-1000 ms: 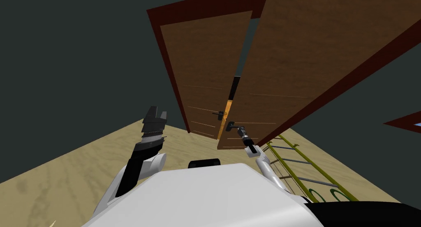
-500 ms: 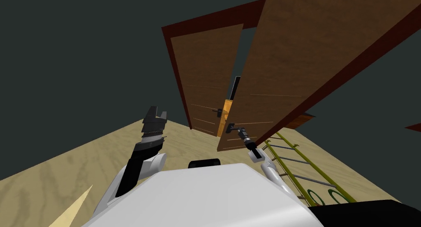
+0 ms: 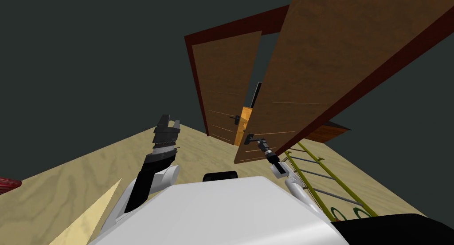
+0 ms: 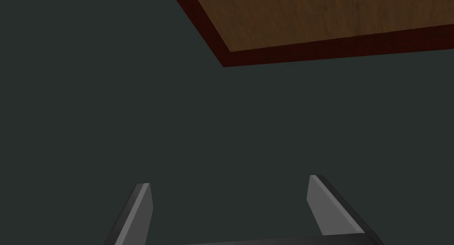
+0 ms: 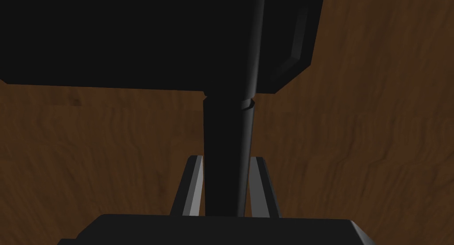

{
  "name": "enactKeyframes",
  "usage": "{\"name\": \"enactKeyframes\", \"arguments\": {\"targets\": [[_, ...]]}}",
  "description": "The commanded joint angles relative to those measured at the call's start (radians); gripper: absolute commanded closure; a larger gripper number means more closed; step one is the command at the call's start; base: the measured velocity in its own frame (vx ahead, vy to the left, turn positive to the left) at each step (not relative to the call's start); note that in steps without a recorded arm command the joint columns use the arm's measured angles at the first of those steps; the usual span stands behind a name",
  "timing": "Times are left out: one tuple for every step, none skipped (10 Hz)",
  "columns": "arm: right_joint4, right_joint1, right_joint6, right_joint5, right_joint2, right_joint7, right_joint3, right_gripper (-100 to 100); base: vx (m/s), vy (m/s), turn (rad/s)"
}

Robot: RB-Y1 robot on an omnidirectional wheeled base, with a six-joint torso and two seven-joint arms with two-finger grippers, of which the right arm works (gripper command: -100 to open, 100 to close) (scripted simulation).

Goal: Pull the door open

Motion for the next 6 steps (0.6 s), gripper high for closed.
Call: {"name": "enactKeyframes", "arguments": {"targets": [[0.005,0.016,-0.037,0.01,-0.002,-0.012,0.011,100,-0.209,-0.071,0.146],[0.005,0.019,-0.046,0.011,-0.005,-0.016,0.011,100,-0.167,-0.089,0.095],[0.006,0.023,-0.055,0.013,-0.007,-0.02,0.011,100,-0.133,-0.068,0.07],[0.008,0.031,-0.073,0.017,-0.013,-0.028,0.011,100,-0.133,-0.067,0.119],[0.009,0.038,-0.089,0.02,-0.018,-0.035,0.011,100,-0.164,-0.09,0.158],[0.011,0.043,-0.103,0.023,-0.023,-0.041,0.011,100,-0.177,-0.099,0.112]]}}
